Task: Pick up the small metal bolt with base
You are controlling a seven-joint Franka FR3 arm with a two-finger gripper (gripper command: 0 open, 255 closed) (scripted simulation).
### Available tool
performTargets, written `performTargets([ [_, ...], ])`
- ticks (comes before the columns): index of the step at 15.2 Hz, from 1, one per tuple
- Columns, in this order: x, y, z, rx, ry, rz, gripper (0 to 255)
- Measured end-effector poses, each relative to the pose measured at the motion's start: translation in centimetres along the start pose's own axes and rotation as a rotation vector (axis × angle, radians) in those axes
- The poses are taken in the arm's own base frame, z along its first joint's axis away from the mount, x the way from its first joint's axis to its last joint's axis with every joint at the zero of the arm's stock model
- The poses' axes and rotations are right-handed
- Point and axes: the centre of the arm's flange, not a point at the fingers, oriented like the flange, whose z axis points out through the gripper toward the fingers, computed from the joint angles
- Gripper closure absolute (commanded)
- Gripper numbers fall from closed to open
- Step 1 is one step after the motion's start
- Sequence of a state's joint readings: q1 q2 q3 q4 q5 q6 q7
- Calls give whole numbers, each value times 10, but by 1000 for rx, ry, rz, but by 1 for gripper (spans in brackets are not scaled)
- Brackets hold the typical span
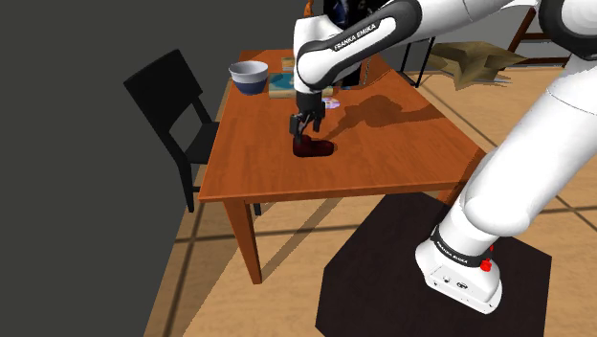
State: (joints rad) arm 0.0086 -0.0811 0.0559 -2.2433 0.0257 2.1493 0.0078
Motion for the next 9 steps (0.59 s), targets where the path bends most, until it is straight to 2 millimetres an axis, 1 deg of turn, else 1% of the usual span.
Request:
performTargets([
  [5, 3, 1, 25, 0, 1, 0, 0],
  [6, 3, 0, 27, -1, 1, 0, 255],
  [9, 3, 0, 28, -1, 3, 0, 255],
])
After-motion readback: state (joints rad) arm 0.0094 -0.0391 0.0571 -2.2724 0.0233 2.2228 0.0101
